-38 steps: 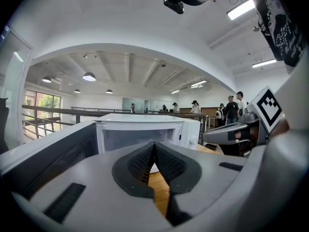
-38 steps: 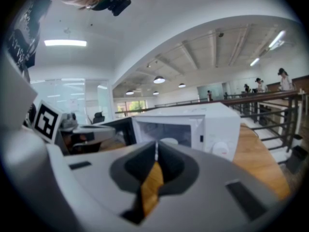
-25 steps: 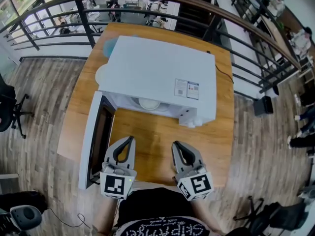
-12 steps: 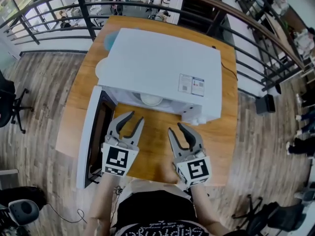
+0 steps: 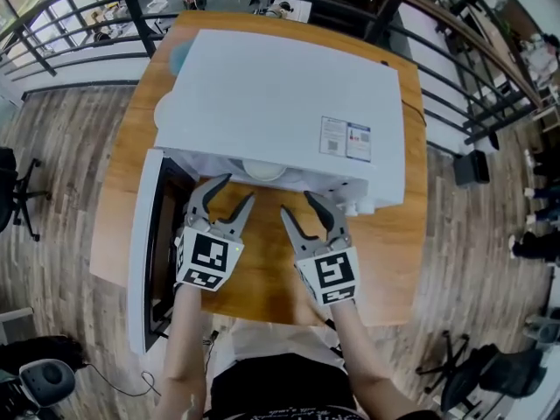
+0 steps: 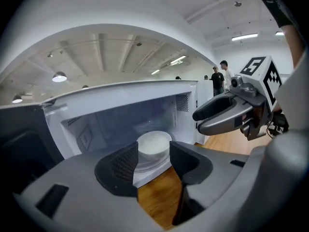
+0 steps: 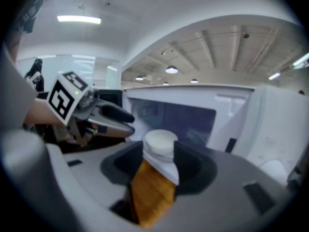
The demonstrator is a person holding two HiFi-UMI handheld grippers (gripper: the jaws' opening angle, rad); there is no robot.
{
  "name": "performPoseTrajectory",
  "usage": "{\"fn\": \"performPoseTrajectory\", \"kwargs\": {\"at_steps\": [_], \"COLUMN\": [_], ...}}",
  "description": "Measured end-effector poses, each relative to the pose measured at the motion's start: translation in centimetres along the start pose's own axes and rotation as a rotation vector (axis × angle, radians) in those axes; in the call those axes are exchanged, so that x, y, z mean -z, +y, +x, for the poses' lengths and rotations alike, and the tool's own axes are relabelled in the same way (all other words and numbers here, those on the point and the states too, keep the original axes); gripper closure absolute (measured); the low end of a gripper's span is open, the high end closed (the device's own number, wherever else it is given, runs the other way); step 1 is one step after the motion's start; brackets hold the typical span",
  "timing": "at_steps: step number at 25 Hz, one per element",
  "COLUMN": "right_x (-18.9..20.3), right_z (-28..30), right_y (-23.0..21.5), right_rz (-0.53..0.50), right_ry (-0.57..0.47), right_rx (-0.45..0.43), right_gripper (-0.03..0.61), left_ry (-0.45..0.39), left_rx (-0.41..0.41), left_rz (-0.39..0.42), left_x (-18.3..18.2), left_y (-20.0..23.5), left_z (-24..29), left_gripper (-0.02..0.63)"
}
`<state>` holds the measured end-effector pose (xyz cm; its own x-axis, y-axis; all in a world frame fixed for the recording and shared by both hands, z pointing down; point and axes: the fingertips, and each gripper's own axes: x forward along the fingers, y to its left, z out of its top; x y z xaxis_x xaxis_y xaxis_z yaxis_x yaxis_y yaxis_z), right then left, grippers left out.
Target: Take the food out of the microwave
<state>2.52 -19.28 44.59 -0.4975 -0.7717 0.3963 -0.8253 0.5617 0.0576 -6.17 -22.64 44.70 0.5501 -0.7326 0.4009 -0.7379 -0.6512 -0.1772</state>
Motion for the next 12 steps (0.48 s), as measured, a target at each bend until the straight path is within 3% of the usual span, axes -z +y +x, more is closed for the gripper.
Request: {"fn": "performPoseTrajectory", "kwargs": {"at_steps": [12], "right_x": [2.4], "right_z": [4.9], "right_y": [-1.2], "right_rz": [-0.052], "right_ry": [0.059], "right_rx": [-0.001], "right_gripper": [0.339], "left_ry": [0.123], "left_rx": [0.108], "left_rz": [0.064], "left_x": [4.3], "left_y": [0.2], "left_z": [4.4], "left_gripper": [0.328]}}
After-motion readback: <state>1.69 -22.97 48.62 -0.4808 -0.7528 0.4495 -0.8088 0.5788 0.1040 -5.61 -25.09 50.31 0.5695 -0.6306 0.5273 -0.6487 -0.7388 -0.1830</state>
